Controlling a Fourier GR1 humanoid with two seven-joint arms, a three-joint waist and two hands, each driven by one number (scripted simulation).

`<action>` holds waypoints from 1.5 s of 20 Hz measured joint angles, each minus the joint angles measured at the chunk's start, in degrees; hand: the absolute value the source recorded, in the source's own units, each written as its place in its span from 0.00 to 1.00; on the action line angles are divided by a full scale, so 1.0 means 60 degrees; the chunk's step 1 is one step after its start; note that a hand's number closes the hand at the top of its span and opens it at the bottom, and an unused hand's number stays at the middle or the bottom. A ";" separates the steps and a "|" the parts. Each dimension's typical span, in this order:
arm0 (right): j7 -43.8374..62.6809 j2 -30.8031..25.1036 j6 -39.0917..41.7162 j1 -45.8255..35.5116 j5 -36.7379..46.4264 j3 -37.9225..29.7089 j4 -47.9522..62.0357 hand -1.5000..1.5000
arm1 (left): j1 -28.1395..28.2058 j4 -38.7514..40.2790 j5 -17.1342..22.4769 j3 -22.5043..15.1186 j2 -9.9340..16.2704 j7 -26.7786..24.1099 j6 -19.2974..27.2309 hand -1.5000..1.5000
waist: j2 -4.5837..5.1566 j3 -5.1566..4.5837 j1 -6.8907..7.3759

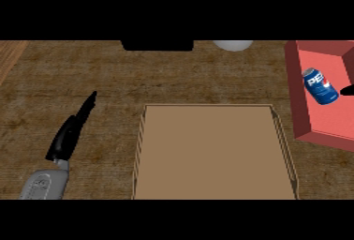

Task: Pick the can from the tray and place it in the cardboard box

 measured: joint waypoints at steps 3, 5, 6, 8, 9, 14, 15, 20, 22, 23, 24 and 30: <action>-0.0765 0.0279 -0.0858 -0.0100 -0.0815 -0.0668 0.0233 0.00 | -0.0099 -0.0038 0.0018 0.0030 -0.0049 0.0117 0.0045 0.50 | -0.0003 0.0007 -0.0001; -0.1221 0.0423 -0.1286 -0.0236 -0.1411 -0.1145 0.0391 0.00 | -0.0004 -0.0094 -0.0003 -0.0024 -0.0074 0.0064 0.0034 0.50 | -0.0007 0.0010 0.0015; -0.1371 0.0479 -0.1421 -0.0329 -0.1701 -0.1360 0.0469 0.00 | -0.0011 -0.0066 -0.0011 -0.0015 -0.0083 0.0025 0.0061 0.50 | -0.0010 0.0007 0.0004; -0.1543 0.0479 -0.1577 -0.0535 -0.2222 -0.1756 0.0758 0.00 | 0.0058 -0.0090 0.0018 -0.0013 -0.0073 0.0038 0.0004 0.50 | -0.0017 0.0003 0.0005; -0.1512 0.0476 -0.1627 -0.0667 -0.2456 -0.1934 0.0899 0.00 | 0.0058 -0.0167 0.0017 -0.0016 -0.0045 0.0108 -0.0027 0.50 | -0.0022 0.0001 0.0006; -0.1950 -0.0013 -0.1951 -0.0873 -0.3682 -0.3084 0.1779 0.00 | 0.0011 -0.0216 -0.0049 -0.0046 -0.0116 0.0138 0.0060 0.50 | -0.0008 0.0002 -0.0001; -0.2092 -0.0159 -0.2023 -0.0890 -0.3895 -0.3275 0.1980 0.00 | 0.0073 -0.0292 -0.0100 -0.0104 -0.0191 0.0152 0.0133 0.50 | -0.0008 0.0002 0.0004; -0.3323 -0.0915 -0.2435 -0.0758 -0.4895 -0.4194 0.3065 0.00 | 0.0106 -0.0225 -0.0108 -0.0089 -0.0189 0.0079 0.0122 0.50 | 0.0019 0.0006 0.0029; -0.3922 -0.1290 -0.2518 -0.0590 -0.5220 -0.4502 0.3557 0.00 | 0.0002 -0.0141 -0.0114 -0.0088 -0.0211 0.0090 0.0121 0.50 | 0.0035 0.0011 0.0036; -0.4224 -0.1408 -0.2559 -0.0456 -0.5361 -0.4603 0.3774 0.00 | 0.0189 -0.0324 -0.0100 -0.0104 -0.0181 0.0086 0.0078 0.50 | 0.0026 0.0008 0.0049; -0.4494 -0.1601 -0.2534 -0.0346 -0.5522 -0.4736 0.3998 0.00 | 0.0210 -0.0265 -0.0069 -0.0062 -0.0138 0.0005 0.0038 0.50 | 0.0029 0.0011 0.0045; -0.5848 -0.2736 -0.2515 0.0284 -0.6248 -0.5391 0.5340 0.00 | 0.0002 -0.0181 -0.0049 0.0020 -0.0047 0.0028 -0.0040 0.50 | 0.0054 0.0022 0.0063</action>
